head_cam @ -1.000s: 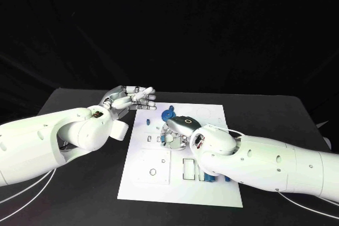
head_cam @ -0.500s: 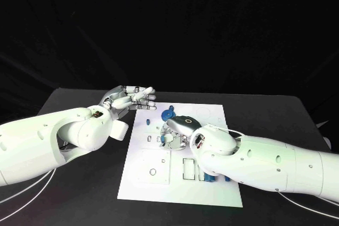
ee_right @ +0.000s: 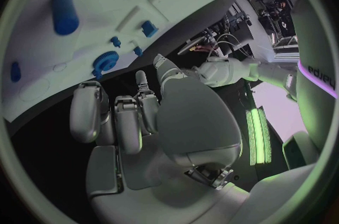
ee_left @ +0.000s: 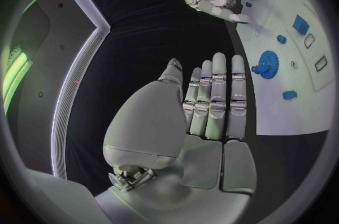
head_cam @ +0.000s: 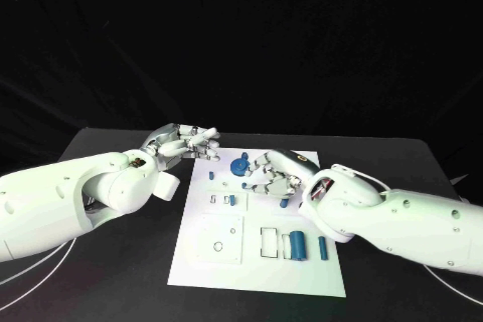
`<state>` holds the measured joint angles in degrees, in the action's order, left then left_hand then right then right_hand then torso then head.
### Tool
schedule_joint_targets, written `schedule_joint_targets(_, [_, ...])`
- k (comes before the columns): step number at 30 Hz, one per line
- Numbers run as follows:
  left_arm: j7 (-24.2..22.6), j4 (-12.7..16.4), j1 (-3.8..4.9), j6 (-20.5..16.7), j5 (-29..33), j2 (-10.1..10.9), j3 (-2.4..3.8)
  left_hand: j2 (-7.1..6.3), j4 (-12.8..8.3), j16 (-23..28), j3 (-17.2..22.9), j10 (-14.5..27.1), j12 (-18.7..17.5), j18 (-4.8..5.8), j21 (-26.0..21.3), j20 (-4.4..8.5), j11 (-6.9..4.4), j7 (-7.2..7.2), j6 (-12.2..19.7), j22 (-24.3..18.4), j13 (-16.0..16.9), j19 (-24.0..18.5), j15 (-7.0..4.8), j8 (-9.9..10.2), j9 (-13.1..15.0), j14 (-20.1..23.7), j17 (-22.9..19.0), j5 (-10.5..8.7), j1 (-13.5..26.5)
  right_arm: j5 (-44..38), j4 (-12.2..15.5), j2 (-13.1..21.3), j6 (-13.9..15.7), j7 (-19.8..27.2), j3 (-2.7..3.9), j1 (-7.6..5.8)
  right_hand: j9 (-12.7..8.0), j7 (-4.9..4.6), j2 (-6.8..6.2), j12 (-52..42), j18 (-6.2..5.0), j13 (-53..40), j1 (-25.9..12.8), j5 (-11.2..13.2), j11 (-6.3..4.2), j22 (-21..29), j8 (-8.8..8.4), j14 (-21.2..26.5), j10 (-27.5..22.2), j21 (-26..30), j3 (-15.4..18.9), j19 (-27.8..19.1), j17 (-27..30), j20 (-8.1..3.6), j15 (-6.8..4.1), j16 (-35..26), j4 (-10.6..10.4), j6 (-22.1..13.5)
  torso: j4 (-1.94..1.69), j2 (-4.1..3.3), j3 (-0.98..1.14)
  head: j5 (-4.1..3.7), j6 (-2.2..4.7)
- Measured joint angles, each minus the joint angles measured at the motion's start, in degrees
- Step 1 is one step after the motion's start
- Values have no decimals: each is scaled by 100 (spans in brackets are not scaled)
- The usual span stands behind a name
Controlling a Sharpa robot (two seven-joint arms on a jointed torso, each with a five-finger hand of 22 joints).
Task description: Assemble the parts on the task board
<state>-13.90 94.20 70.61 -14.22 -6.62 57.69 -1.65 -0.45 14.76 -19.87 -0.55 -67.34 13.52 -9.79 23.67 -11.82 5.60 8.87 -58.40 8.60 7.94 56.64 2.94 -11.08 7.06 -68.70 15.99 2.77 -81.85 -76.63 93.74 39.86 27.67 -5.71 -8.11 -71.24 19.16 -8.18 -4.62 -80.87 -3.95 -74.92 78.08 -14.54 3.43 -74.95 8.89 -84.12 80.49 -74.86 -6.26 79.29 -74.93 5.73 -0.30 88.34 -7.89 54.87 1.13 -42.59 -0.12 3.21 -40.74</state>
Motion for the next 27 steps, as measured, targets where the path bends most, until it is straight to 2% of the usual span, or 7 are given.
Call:
schedule_joint_targets(6, [483, -149, 2, 302, -790, -10, 2, 128, -12, -969, 12, -528, 259, 0, 670, 463, -196, -102, -119, 316, 212, 897, -282, 36, 1, -1102, 704, 0, -128, 1429, 320, 681, -53, 852, 7, -322, 0, 0, 45, 0, 0, 0, 45, -57, 0, 0, -1, 0, 0, 0, -15, 0, 0, 0, 0, -1, 15, 0, 18, 57, 10, 38, -2])
schedule_joint_targets(9, [902, -180, 5, 508, -1427, -24, 2, 99, 102, -3805, -102, -647, 542, 0, 1316, 715, -312, -193, -273, 674, 504, 1387, -419, -3, 86, -1501, 3633, 0, -54, 2116, 383, 973, -108, 1073, 8, -462, -1, 0, 45, 0, 0, 0, 45, -78, 0, 0, -1, 0, 0, 0, -15, 0, 0, 0, 0, -1, 15, 0, 19, 93, 20, 57, -30])
schedule_joint_targets(12, [1280, -178, 35, 677, -1985, -66, 0, 107, 140, -5269, -244, -793, 867, 19, 2327, 817, -377, -280, -399, 1811, 785, 1798, -455, -114, 187, -1532, 5257, 26, 337, 2599, 383, 1131, -147, 1163, 10, -522, 1, 0, 45, 0, 0, 0, 45, -89, 0, 1, -1, 0, 0, 0, -15, 0, 1, 0, 0, -1, 15, 0, 19, 120, 28, 74, -57])
schedule_joint_targets(13, [1434, -173, 67, 740, -2207, -90, -2, 120, 147, -5741, -324, -825, 1100, 138, 2946, 872, -441, -316, -436, 2540, 999, 1985, -509, -181, 264, -1535, 5625, 26, 505, 2769, 380, 1186, -165, 1186, 10, -540, 4, 0, 45, 0, 0, 0, 45, -114, 0, 1, -1, 0, 0, 0, -15, 0, 1, 0, 0, -1, 15, 0, 19, 127, 31, 80, -65])
schedule_joint_targets(15, [1810, -154, 165, 881, -2734, -151, -3, 189, 180, -6341, -423, -857, 1517, 268, 3792, 939, -507, -393, -553, 3597, 1358, 2203, -553, -336, 412, -1530, 5849, 26, 738, 3105, 345, 1303, -204, 1218, 10, -576, 6, 25, 45, 0, 0, 1, 45, -224, 0, 1, -1, 0, 0, 0, 2, 0, 1, 0, 0, -1, 32, 28, 19, 144, 35, 91, -86])
schedule_joint_targets(21, [2774, -79, 348, 1181, -4042, -274, 4, 235, 192, -6985, -716, -889, 4398, 400, 5186, 1060, -659, -574, -464, 5391, 4341, 2323, -695, -1023, 1215, -1529, 5896, 26, 1005, 3730, 211, 1456, -277, 1217, 7, -609, 14, 6, 24, 0, 0, 1, 23, -658, 0, 1, -2, 13, 1, 31, 71, 0, 1, 0, -13, -24, 34, 47, 20, 181, 48, 128, -122])
schedule_joint_targets(27, [3670, -68, 481, 1344, -4907, -549, 3, 193, 188, -6999, -904, -884, 5193, 493, 5551, 1060, -655, -583, -227, 5896, 5265, 2323, -695, -1369, 1740, -1529, 5896, 26, 1179, 4031, 76, 1507, -358, 1214, 7, -619, 21, 23, -39, 21, 0, 1, -40, -999, 0, 2, -2, 22, 1, 67, 144, 0, 1, 0, -22, -24, 60, 64, 14, 203, 57, 132, -155])
